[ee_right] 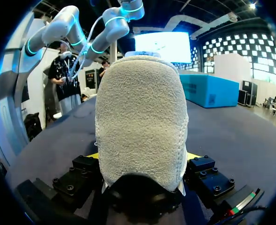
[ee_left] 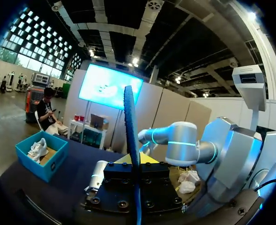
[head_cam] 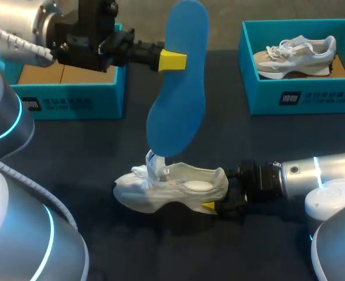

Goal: Take the shoe out of the shoebox, open the shoe tongue, remove and reinsert the insole, then place the shoe into the shoebox

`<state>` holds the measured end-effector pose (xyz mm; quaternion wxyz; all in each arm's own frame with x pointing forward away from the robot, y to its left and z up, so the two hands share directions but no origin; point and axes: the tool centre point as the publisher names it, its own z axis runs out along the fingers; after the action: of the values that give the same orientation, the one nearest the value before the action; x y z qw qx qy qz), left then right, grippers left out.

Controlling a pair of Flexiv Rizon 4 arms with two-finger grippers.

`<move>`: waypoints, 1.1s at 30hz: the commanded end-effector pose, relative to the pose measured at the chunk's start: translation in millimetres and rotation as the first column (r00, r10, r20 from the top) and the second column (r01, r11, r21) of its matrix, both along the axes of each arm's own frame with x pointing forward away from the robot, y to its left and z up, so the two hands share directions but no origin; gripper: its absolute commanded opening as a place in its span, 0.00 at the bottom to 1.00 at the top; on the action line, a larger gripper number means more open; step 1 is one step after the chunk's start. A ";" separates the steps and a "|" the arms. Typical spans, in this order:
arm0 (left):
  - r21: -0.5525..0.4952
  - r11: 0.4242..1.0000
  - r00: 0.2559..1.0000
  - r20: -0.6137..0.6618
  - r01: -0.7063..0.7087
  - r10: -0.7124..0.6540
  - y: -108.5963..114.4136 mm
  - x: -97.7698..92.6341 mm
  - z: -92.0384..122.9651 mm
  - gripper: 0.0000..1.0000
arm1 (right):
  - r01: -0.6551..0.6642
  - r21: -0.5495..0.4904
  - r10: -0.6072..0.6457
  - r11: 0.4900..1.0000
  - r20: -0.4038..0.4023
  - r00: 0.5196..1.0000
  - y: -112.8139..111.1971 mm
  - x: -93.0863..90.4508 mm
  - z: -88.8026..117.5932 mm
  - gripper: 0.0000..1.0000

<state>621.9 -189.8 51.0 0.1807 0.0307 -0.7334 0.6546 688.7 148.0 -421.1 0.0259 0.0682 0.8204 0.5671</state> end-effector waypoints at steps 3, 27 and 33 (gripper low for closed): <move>0.013 1.000 1.000 0.001 0.010 -0.010 -2.3 4.3 3.8 0.00 | 0.001 -0.006 -0.001 1.000 -0.002 1.000 1.6 -0.8 1.5 0.00; -0.044 0.994 0.981 -0.167 -0.103 0.094 18.5 -27.8 26.1 0.00 | 0.001 -0.006 -0.001 1.000 -0.002 1.000 1.6 -0.8 1.5 0.00; -0.055 0.994 0.978 -0.191 -0.099 0.086 19.5 -32.3 32.0 0.00 | 0.001 -0.006 -0.001 1.000 -0.002 1.000 1.6 -0.8 1.5 0.00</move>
<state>595.0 -173.0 83.5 0.2223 0.1156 -0.6906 0.6784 688.7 148.0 -421.1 0.0259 0.0681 0.8204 0.5671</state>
